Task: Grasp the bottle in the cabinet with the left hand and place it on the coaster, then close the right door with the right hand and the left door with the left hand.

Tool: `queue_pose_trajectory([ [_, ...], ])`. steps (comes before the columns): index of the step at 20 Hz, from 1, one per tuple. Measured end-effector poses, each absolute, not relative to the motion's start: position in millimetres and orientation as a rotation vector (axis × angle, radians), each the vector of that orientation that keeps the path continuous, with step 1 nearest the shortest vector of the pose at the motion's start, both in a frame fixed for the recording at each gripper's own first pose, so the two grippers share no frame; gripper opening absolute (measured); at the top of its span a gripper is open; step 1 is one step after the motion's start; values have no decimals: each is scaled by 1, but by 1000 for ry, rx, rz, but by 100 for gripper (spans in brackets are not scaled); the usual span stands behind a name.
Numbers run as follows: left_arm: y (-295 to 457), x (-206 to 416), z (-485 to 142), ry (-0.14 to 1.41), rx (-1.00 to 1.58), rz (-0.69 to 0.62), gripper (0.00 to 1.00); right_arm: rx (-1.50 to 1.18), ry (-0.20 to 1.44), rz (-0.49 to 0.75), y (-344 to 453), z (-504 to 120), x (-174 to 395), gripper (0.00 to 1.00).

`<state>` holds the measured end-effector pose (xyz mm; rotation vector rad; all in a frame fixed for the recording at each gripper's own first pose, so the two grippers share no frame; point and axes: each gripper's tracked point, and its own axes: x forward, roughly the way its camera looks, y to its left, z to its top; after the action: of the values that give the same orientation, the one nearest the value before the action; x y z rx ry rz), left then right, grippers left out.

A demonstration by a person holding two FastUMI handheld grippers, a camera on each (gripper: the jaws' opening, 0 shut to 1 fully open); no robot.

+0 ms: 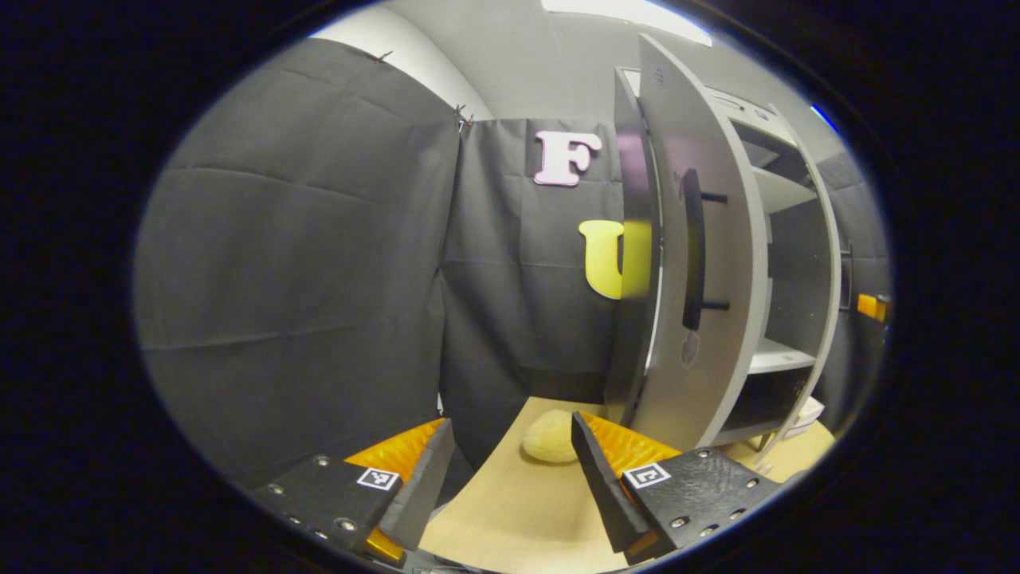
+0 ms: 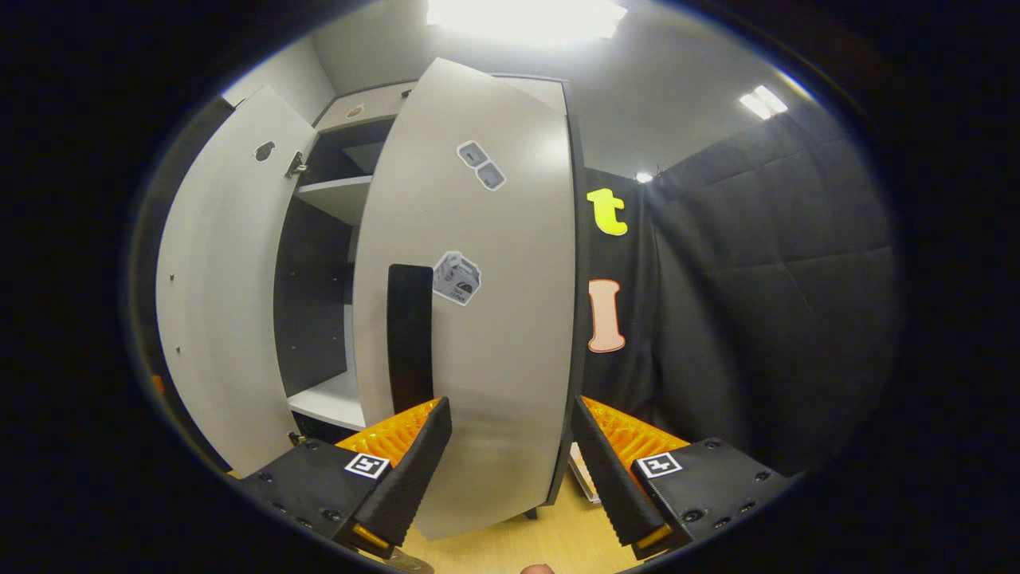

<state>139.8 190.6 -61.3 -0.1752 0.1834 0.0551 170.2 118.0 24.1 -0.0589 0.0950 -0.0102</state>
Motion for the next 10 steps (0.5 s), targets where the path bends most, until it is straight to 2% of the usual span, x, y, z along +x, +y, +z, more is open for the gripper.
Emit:
queue_pose_trajectory([
  [10, 168, 187, 43, 83, -108, -16, 87, -72, 166, -52, 72, -20, 128, 96],
])
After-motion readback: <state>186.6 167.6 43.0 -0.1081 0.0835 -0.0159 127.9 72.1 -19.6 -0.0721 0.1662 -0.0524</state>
